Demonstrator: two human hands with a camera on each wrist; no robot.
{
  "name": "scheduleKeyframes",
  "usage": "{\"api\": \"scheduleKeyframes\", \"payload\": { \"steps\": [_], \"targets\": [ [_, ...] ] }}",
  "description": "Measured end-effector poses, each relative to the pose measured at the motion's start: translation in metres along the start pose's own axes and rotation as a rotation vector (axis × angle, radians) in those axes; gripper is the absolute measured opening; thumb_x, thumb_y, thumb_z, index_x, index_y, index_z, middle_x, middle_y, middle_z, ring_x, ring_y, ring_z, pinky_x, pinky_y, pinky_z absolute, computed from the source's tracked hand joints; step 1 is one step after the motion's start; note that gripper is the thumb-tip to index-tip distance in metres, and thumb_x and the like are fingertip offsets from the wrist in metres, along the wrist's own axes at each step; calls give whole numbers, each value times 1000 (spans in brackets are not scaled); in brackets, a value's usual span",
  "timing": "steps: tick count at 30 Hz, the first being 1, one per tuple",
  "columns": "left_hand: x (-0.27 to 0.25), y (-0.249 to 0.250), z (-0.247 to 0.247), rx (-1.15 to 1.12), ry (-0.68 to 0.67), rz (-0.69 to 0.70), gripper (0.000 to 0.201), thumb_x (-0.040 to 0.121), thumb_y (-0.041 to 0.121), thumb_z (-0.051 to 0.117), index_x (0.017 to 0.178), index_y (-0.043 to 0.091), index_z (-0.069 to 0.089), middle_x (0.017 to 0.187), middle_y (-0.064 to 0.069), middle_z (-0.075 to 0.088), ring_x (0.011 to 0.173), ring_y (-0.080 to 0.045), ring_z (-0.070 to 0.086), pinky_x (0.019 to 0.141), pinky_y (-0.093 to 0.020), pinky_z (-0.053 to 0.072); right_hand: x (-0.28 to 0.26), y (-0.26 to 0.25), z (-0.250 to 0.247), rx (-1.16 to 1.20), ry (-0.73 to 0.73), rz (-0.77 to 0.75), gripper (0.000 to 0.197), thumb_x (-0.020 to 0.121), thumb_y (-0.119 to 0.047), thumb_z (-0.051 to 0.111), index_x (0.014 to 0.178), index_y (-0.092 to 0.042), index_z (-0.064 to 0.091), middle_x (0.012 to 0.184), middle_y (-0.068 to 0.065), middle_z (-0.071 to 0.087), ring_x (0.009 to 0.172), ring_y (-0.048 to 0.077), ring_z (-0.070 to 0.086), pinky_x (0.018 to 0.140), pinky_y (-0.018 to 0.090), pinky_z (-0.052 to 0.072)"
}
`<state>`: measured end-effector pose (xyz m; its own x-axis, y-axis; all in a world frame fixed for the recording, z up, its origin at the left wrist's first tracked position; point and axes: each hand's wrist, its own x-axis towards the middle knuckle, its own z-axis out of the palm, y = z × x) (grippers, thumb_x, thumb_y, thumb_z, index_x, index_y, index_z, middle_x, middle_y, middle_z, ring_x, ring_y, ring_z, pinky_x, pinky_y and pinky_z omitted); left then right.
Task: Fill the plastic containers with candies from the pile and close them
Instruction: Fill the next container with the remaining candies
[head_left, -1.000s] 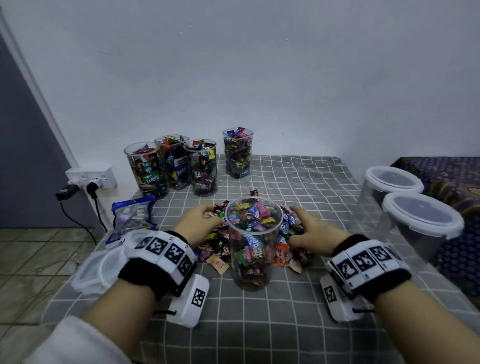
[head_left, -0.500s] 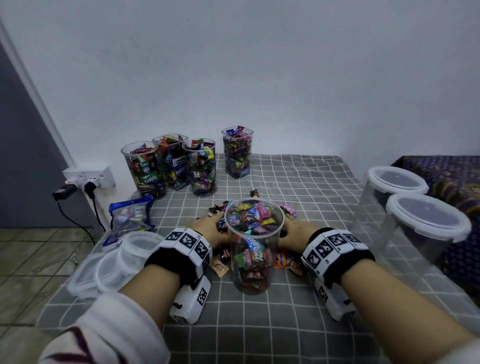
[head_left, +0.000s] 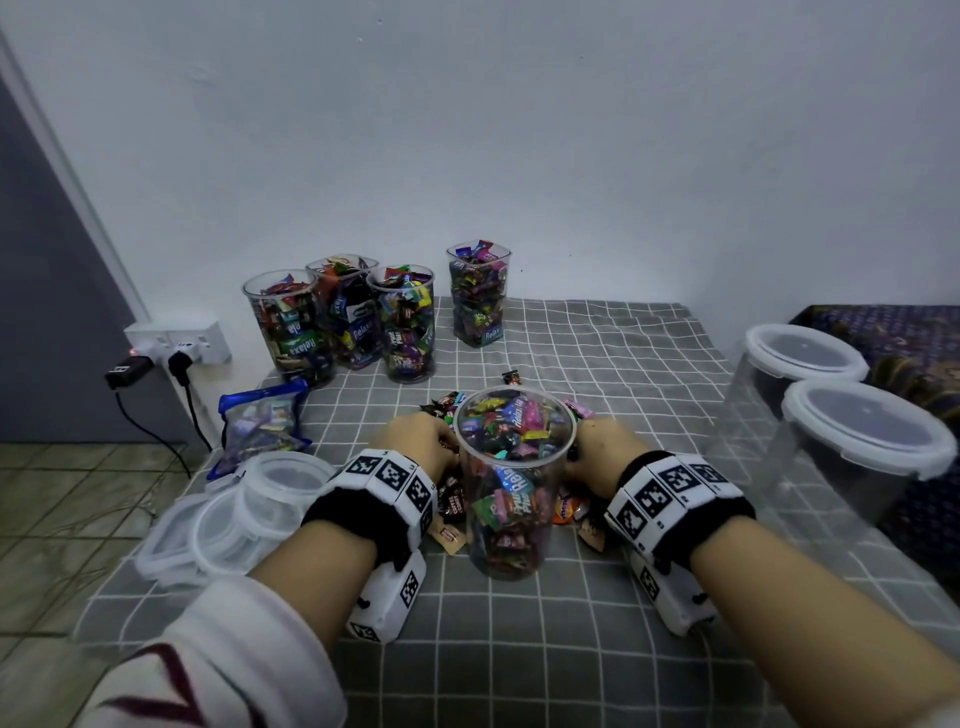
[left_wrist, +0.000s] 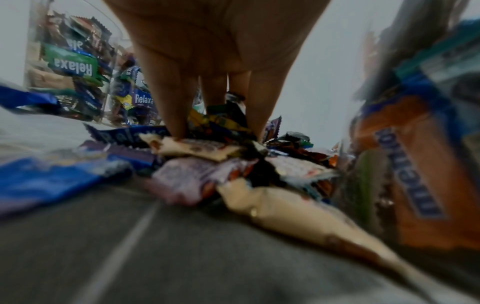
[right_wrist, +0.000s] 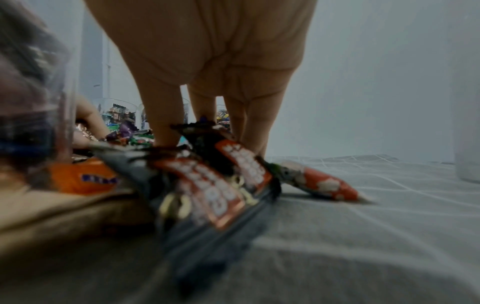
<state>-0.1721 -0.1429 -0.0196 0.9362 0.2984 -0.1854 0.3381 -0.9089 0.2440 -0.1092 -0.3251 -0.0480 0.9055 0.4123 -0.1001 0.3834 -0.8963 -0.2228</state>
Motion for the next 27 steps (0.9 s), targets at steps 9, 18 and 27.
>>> {"api": "scheduleKeyframes", "payload": {
  "steps": [9, 18, 27],
  "targets": [
    [7, -9, 3, -63, 137, 22, 22, 93, 23, 50, 107, 18, 66, 110, -8, 64, 103, -27, 57, 69, -27, 38, -1, 0, -4, -5, 73, 9, 25, 90, -27, 57, 112, -17, 64, 112, 10, 63, 106, 27, 57, 84, 30, 46],
    [5, -9, 5, -210, 231, 34, 23, 92, 26, 50, 108, 24, 67, 106, -7, 67, 99, -29, 58, 72, -31, 44, -6, 0, -8, 67, 162, 34, 28, 90, -27, 57, 115, -15, 63, 116, 7, 60, 107, 25, 57, 84, 32, 46],
    [-1, -4, 4, -201, 268, 69, 24, 92, 26, 48, 107, 23, 66, 105, -8, 67, 98, -30, 59, 73, -32, 45, -11, 1, -12, 181, 358, -4, 22, 89, -27, 61, 103, -10, 64, 103, 7, 65, 96, 24, 58, 80, 31, 46]
  ]
}}
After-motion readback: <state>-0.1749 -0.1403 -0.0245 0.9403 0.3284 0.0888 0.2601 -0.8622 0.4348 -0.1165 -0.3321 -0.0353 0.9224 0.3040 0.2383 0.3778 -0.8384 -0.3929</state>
